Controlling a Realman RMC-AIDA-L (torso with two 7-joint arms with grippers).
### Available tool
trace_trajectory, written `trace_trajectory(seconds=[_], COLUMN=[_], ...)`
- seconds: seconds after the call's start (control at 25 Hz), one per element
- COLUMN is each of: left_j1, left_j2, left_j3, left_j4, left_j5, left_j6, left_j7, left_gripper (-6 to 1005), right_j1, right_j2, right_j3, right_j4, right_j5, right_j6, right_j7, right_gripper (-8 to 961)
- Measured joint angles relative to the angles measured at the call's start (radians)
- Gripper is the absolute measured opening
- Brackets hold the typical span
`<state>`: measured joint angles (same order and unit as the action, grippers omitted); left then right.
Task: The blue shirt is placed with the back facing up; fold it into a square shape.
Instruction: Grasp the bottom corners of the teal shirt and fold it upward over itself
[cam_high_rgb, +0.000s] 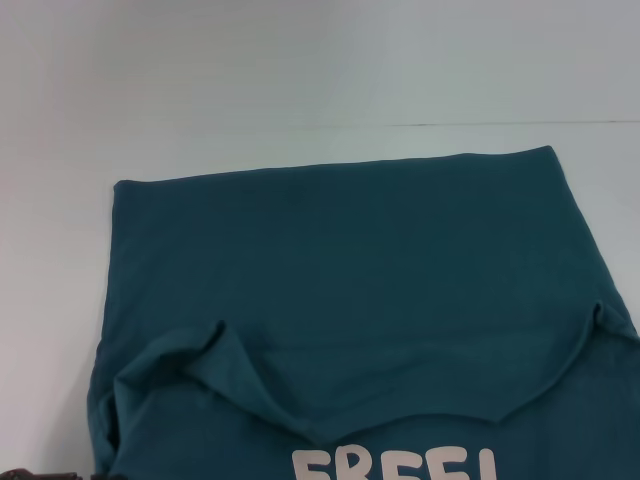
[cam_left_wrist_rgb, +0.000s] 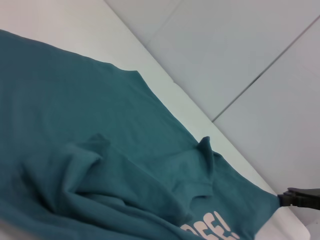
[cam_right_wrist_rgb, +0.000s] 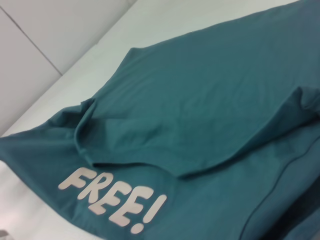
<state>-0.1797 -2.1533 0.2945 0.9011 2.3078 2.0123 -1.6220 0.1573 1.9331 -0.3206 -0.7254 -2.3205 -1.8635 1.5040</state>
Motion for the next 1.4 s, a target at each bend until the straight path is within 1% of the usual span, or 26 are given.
trace_trajectory(seconds=[0.12, 0.28, 0.36, 0.48, 0.6, 0.72, 0.8, 0.92, 1.08, 1.2, 1.28, 1.32, 1.36, 1.4], left_j1=[-0.005, -0.054, -0.1, -0.169, -0.241, -0.321, -0.362, -0.417, -0.471, -0.501, -0.519, -0.529, -0.535, -0.542], left_j2=[0.002, 0.019, 0.035, 0.057, 0.076, 0.096, 0.103, 0.105, 0.104, 0.104, 0.1, 0.098, 0.096, 0.093], left_j3=[-0.013, -0.057, -0.094, -0.117, -0.12, -0.117, -0.113, -0.107, -0.108, -0.106, -0.105, -0.105, -0.101, -0.094], left_j4=[-0.002, -0.022, -0.045, -0.079, -0.119, -0.168, -0.189, -0.208, -0.249, -0.287, -0.306, -0.317, -0.325, -0.334], left_j5=[0.001, -0.006, -0.01, -0.01, -0.011, -0.013, -0.013, -0.012, -0.013, -0.014, -0.014, -0.014, -0.014, -0.014], left_j6=[-0.008, -0.031, -0.051, -0.109, -0.191, -0.283, -0.344, -0.463, -0.611, -0.716, -0.78, -0.819, -0.848, -0.885], left_j7=[-0.003, -0.016, -0.026, -0.051, -0.07, -0.084, -0.102, -0.131, -0.14, -0.14, -0.14, -0.139, -0.137, -0.135], left_gripper=[14, 14, 14, 13, 13, 13, 14, 14, 14, 14, 13, 13, 13, 13], right_j1=[0.005, 0.05, 0.085, 0.138, 0.19, 0.239, 0.274, 0.318, 0.386, 0.441, 0.478, 0.493, 0.522, 0.522], right_j2=[0.0, -0.004, -0.006, -0.004, -0.001, -0.003, -0.005, -0.007, -0.008, -0.008, -0.006, -0.004, 0.002, 0.002], right_j3=[0.031, 0.098, 0.144, 0.2, 0.212, 0.209, 0.213, 0.211, 0.206, 0.193, 0.167, 0.155, 0.139, 0.139], right_j4=[0.0, 0.005, 0.009, 0.012, 0.025, 0.053, 0.079, 0.113, 0.163, 0.211, 0.24, 0.252, 0.274, 0.274], right_j5=[0.0, 0.005, 0.007, 0.007, 0.007, 0.007, 0.008, 0.008, 0.014, 0.016, 0.016, 0.016, 0.017, 0.017], right_j6=[0.0, 0.007, 0.016, 0.056, 0.134, 0.223, 0.285, 0.365, 0.49, 0.592, 0.685, 0.722, 0.802, 0.802], right_j7=[-0.009, -0.01, -0.006, 0.005, 0.036, 0.064, 0.07, 0.071, 0.072, 0.07, 0.07, 0.07, 0.067, 0.067], right_gripper=[61, 65, 67, 70, 74, 77, 79, 82, 86, 89, 91, 92, 93, 94])
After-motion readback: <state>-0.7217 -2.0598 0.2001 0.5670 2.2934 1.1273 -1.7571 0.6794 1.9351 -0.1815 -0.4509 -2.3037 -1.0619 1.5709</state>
